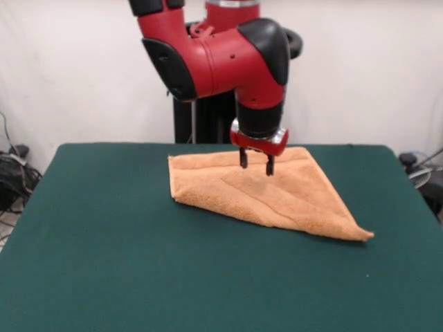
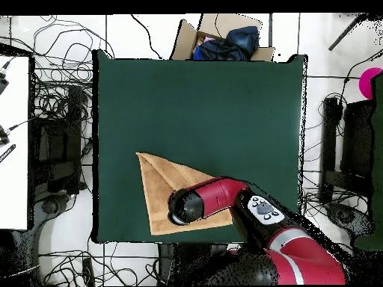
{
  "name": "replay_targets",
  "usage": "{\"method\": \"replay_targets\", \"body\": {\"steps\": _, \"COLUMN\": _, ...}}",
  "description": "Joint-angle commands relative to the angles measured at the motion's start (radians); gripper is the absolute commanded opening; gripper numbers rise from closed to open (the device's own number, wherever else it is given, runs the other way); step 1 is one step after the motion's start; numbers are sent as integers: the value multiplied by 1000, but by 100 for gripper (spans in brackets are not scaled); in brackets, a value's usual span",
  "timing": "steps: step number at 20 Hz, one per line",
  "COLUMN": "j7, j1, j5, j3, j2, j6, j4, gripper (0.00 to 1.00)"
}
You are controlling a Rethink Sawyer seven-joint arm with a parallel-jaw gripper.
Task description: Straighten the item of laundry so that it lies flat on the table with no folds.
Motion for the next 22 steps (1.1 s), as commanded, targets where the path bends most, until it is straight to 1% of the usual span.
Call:
{"method": "replay_targets", "body": {"steps": 1, "j7": -45, "j1": 21, "j5": -60, "j3": -31, "j2": 8, "j6": -27, "j4": -110, "gripper": 100}}
{"method": "replay_targets", "body": {"steps": 5, "j7": -50, "j1": 21, "j5": -78, "j3": -31, "j2": 3, "j6": -26, "j4": -116, "gripper": 100}}
{"method": "replay_targets", "body": {"steps": 13, "j7": -103, "j1": -17, "j5": -76, "j3": -4, "j2": -13, "j6": 1, "j4": -100, "gripper": 100}}
{"method": "replay_targets", "body": {"steps": 22, "j7": -103, "j1": -12, "j5": -87, "j3": -18, "j2": 8, "j6": 20, "j4": -116, "gripper": 100}}
